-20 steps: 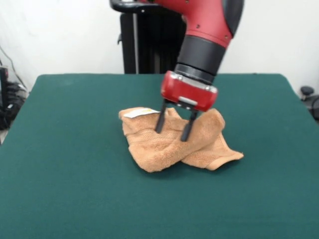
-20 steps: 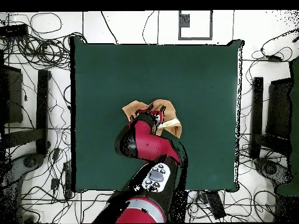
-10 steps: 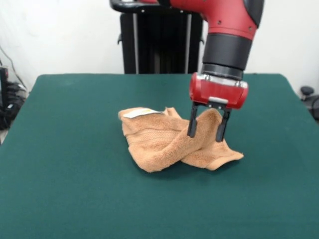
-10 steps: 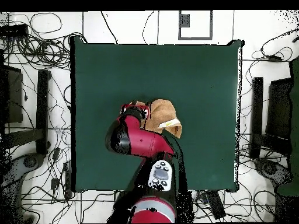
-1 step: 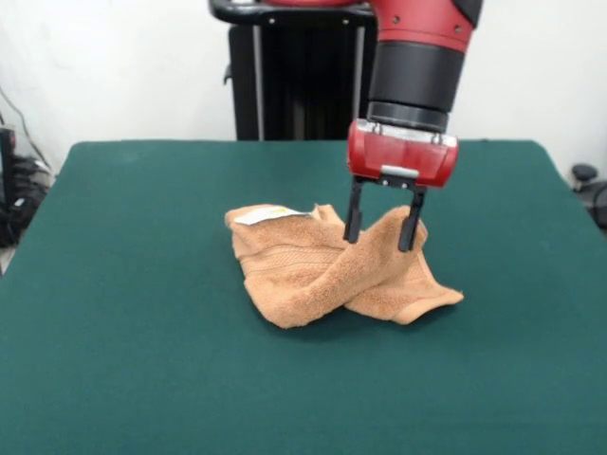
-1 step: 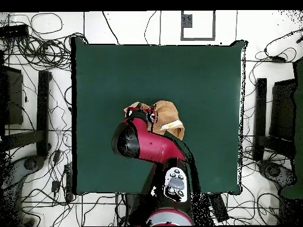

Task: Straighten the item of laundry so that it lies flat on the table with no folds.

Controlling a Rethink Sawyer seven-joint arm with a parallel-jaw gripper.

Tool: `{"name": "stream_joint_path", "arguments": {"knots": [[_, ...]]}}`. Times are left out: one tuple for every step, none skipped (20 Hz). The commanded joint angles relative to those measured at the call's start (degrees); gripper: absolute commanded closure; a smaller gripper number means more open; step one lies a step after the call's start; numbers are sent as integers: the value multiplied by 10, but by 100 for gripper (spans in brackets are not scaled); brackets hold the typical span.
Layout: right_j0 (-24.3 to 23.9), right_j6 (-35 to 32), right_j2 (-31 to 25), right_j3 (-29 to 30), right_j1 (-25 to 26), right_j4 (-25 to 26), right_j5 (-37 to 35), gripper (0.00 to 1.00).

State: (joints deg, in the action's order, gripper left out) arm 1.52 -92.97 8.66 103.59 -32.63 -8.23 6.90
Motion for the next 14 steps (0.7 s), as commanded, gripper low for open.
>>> {"name": "stream_joint_path", "arguments": {"knots": [[-22,-70,-87,34,18,47,-43,0],[-26,-71,-91,36,19,53,-41,0],[-27,-73,-93,35,20,55,-40,0],[-24,-75,-90,33,26,59,-30,0],[-17,-79,-82,28,34,60,-18,0],[-18,-82,-84,25,43,66,-4,0],[-21,-82,-88,22,50,73,5,0],[-28,-82,-96,21,54,82,10,0],[-35,-81,-104,20,57,90,15,0],[-42,-81,-112,22,57,98,16,0],[-49,-81,-121,24,57,106,16,0],[-56,-81,-130,27,53,114,13,0],[-62,-82,-139,32,48,120,7,0],[-67,-84,-147,38,41,124,0,0]]}}
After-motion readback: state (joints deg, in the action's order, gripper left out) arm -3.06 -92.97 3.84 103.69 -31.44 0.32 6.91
